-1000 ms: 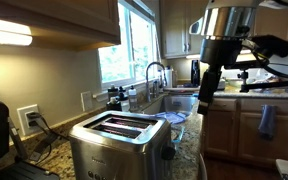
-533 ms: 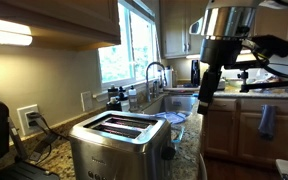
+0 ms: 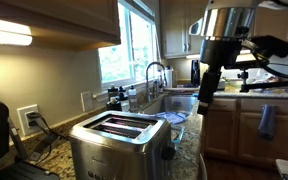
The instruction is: Pick up a slice of bread from the glass bowl and put it in the toaster.
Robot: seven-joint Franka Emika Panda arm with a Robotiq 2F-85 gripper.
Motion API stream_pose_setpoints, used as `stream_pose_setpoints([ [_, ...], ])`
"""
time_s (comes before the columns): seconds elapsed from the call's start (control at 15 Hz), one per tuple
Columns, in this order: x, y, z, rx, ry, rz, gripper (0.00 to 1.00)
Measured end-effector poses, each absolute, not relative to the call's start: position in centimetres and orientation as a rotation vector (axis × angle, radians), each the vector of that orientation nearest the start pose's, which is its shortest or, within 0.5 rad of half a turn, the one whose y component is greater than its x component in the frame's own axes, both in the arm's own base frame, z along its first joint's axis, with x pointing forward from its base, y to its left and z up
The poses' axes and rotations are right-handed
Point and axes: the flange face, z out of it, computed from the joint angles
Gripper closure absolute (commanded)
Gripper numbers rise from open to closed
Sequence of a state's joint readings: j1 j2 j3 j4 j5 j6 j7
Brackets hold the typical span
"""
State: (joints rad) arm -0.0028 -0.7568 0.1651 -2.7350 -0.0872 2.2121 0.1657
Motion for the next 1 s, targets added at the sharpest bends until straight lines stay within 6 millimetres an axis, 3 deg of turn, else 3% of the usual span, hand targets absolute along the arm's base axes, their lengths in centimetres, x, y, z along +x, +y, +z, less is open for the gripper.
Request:
stream_pose_setpoints([
  [0.47,33.8,4.4,45.5,-3.274,0.013,-0.400,0.00],
  [1.0,34.6,2.2,45.8,-3.307,0.088,-0.400,0.00],
])
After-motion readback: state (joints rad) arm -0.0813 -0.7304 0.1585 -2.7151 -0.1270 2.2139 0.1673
